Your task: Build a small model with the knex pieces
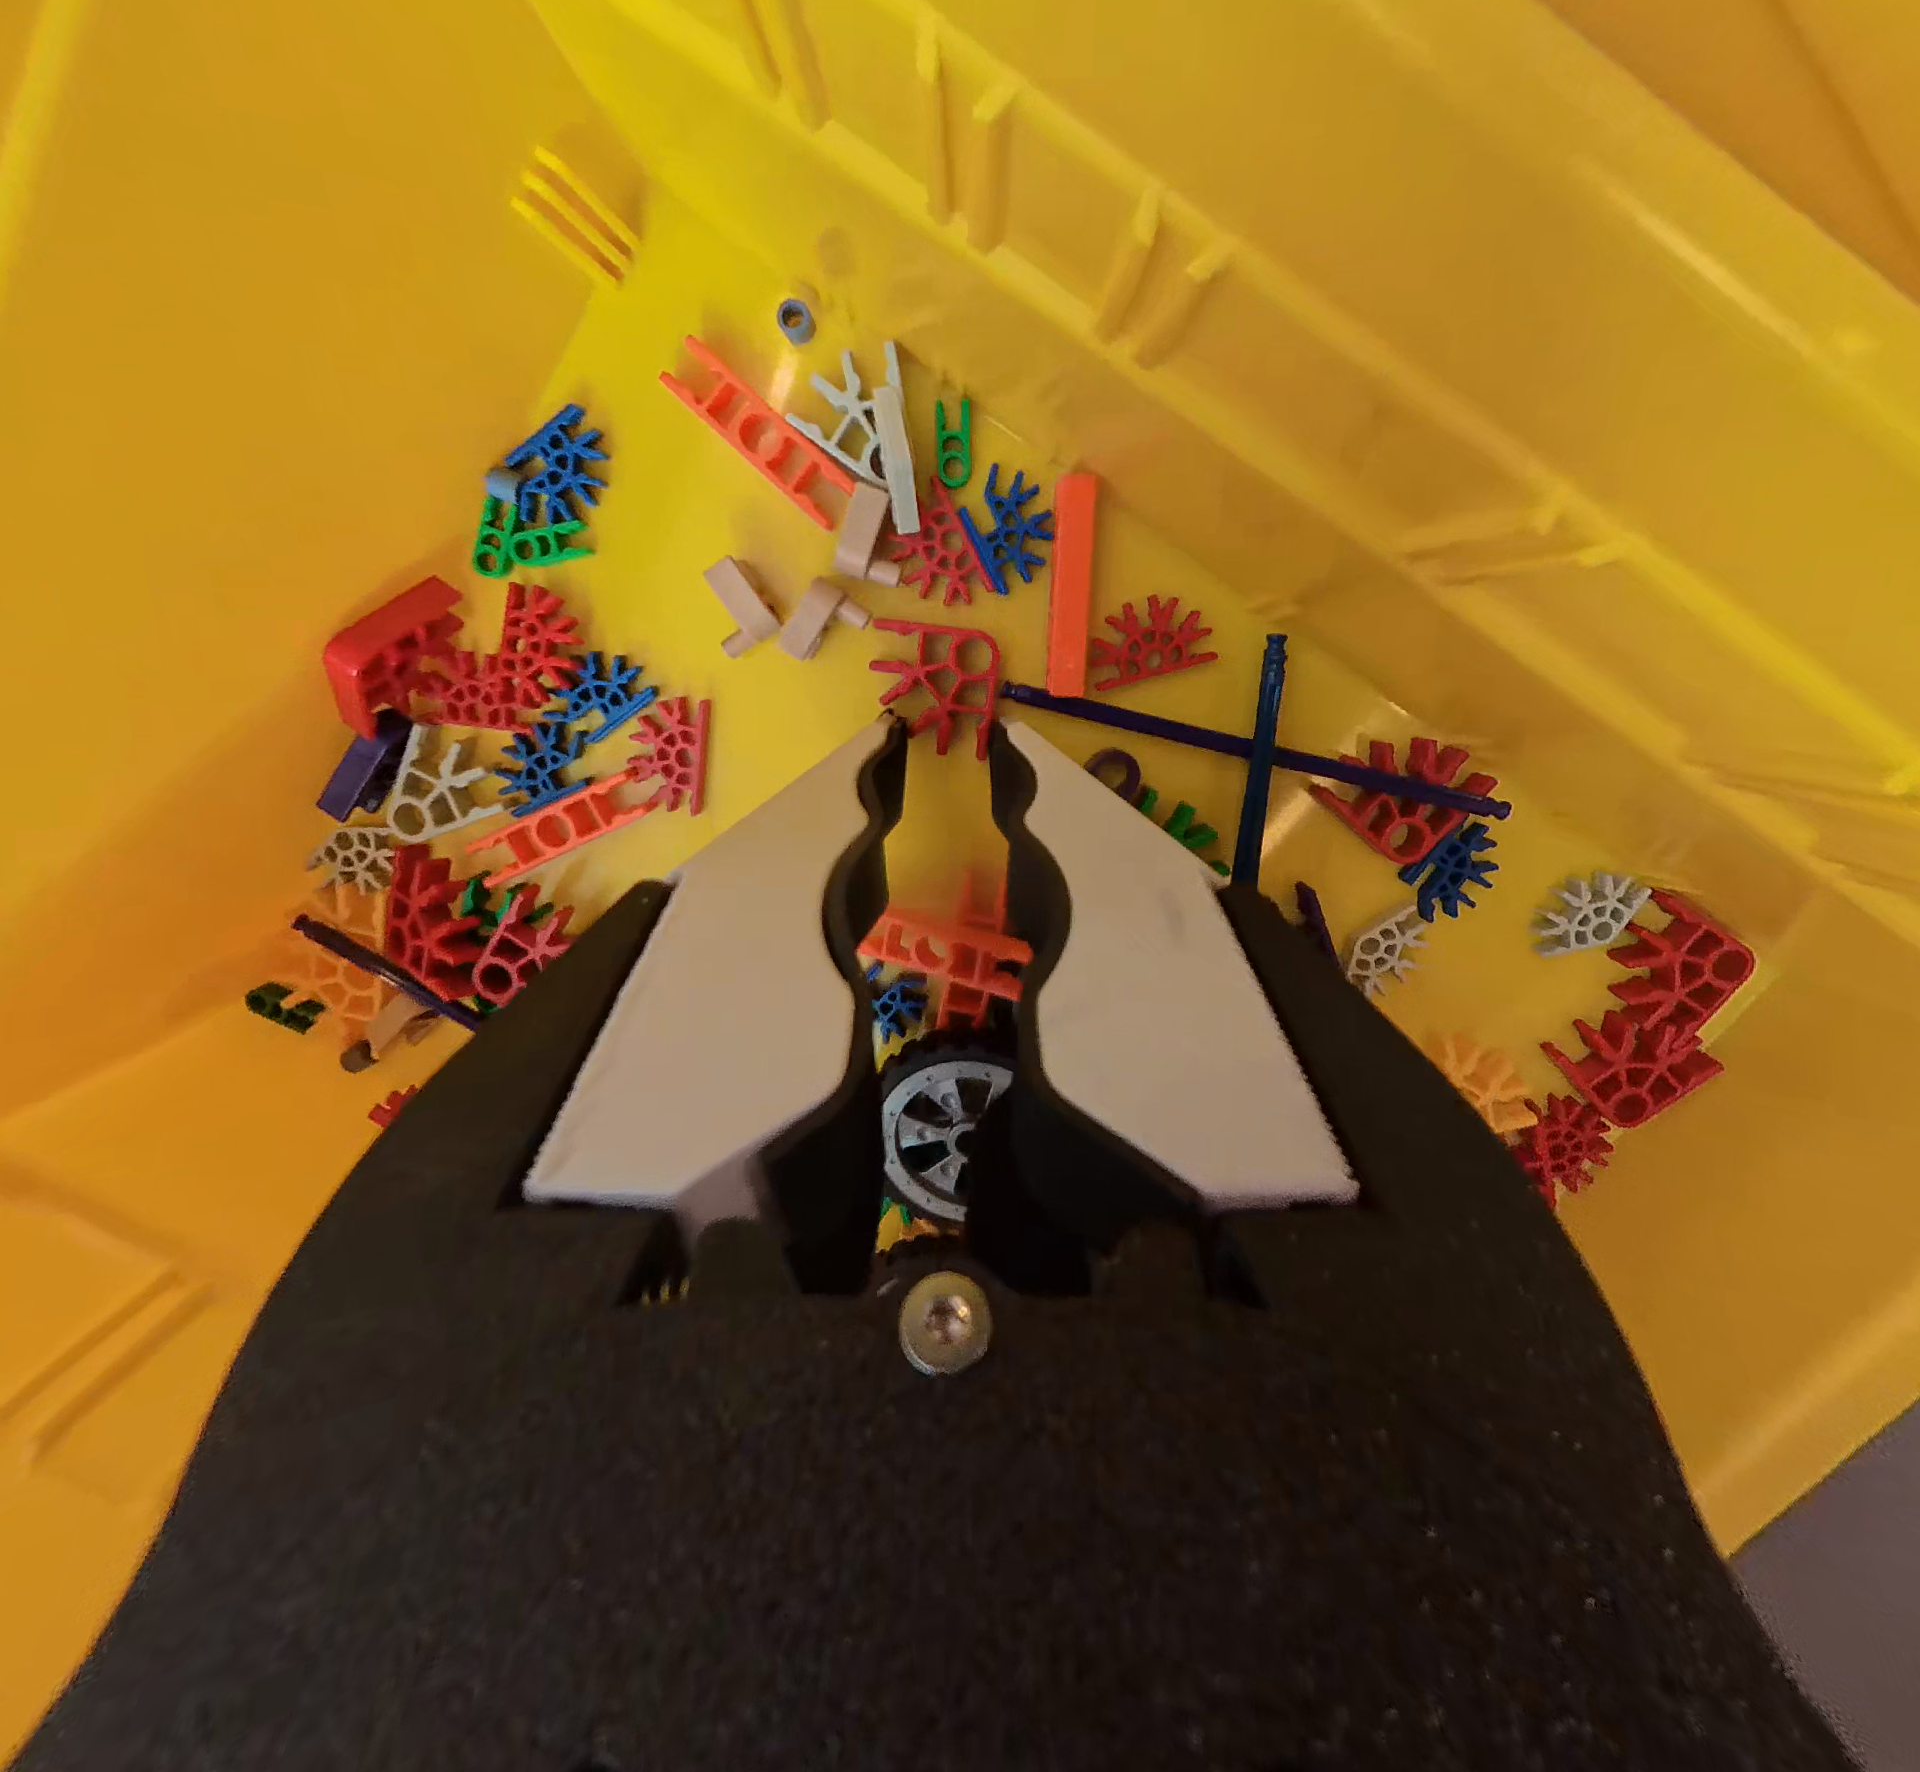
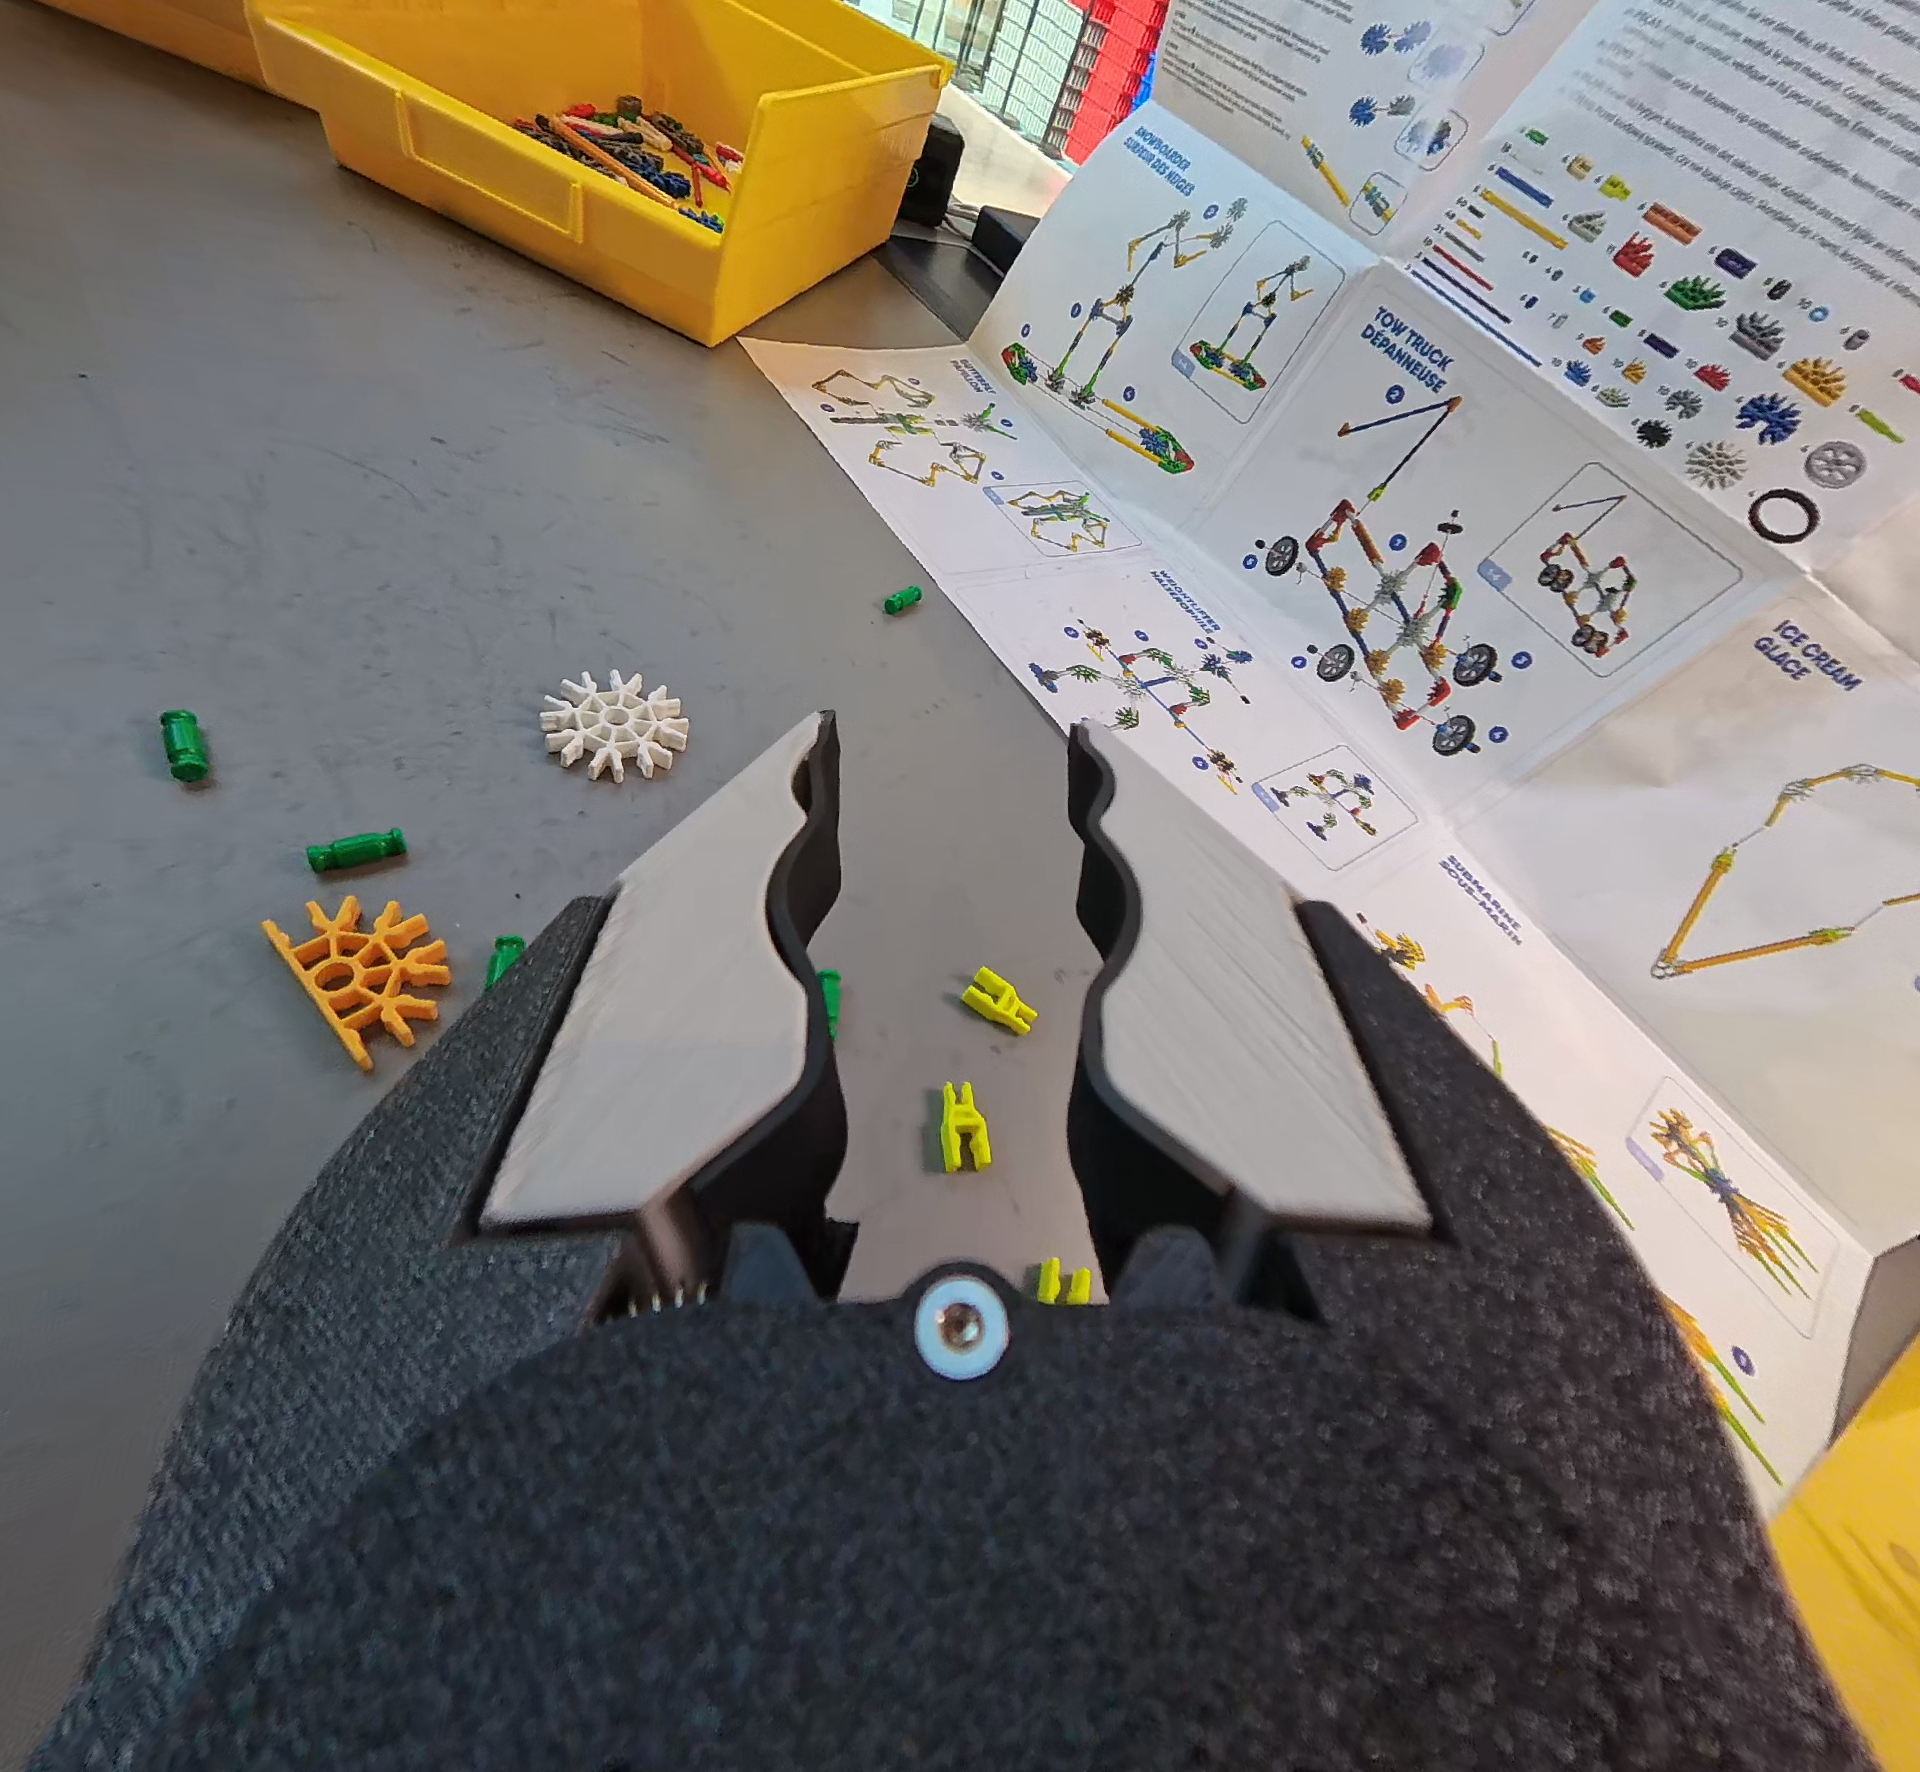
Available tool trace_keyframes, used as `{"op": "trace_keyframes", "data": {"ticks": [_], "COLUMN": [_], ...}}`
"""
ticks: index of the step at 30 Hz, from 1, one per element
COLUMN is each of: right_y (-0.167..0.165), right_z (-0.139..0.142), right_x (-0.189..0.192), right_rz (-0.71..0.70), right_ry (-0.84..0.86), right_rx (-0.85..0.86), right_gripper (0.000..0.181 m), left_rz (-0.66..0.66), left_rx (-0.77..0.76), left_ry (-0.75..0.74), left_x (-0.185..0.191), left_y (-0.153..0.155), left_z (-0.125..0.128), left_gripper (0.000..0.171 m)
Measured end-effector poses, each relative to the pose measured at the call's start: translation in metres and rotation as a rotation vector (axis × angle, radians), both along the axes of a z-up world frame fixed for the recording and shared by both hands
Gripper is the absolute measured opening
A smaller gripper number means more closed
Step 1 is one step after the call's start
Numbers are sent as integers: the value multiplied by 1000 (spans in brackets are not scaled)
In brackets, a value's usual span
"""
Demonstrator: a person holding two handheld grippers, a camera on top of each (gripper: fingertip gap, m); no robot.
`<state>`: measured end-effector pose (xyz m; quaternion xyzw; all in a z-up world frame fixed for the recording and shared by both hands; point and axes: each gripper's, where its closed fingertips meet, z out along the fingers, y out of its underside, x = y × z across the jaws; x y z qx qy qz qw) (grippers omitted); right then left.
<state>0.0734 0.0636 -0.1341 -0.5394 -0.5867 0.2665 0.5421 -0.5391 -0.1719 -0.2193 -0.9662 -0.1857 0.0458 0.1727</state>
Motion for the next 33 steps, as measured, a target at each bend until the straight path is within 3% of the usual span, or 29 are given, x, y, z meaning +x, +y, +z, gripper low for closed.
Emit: {"op": "trace_keyframes", "data": {"ticks": [5, 8, 10, 13, 16, 19, 22, 25, 28, 33], "right_y": [-2, -4, -5, -8, -10, -10, -4, 8, 24, 37], "right_z": [5, 11, 14, 16, 17, 20, 21, 23, 20, 20], "right_x": [1, 3, 2, 1, -1, 0, 5, 11, 19, 25], "right_rz": [6, 8, 13, 22, 27, 19, -8, -52, -118, -165], "right_ry": [9, 27, 39, 46, 51, 59, 67, 80, 87, 134], "right_rx": [19, 27, 27, 18, 13, 19, 26, 23, -17, -125], "right_gripper": [42, 42, 42, 42, 42, 42, 42, 41, 41, 41], "left_rz": [-29, -53, -96, -221, -451, -727, -993, -1193, -1305, -1403], "left_rx": [4, 75, 207, 420, 548, 601, 622, 600, 547, 484], "left_ry": [89, 225, 298, 348, 292, 185, 18, -56, -141, -197], "left_x": [0, -1, 16, 76, 180, 306, 440, 541, 597, 619], "left_y": [-7, -4, 12, 44, 76, 99, 109, 115, 120, 104], "left_z": [19, 64, 108, 173, 199, 183, 138, 89, 52, 17], "left_gripper": [15, 15, 15, 16, 15, 16, 16, 16, 16, 16]}}
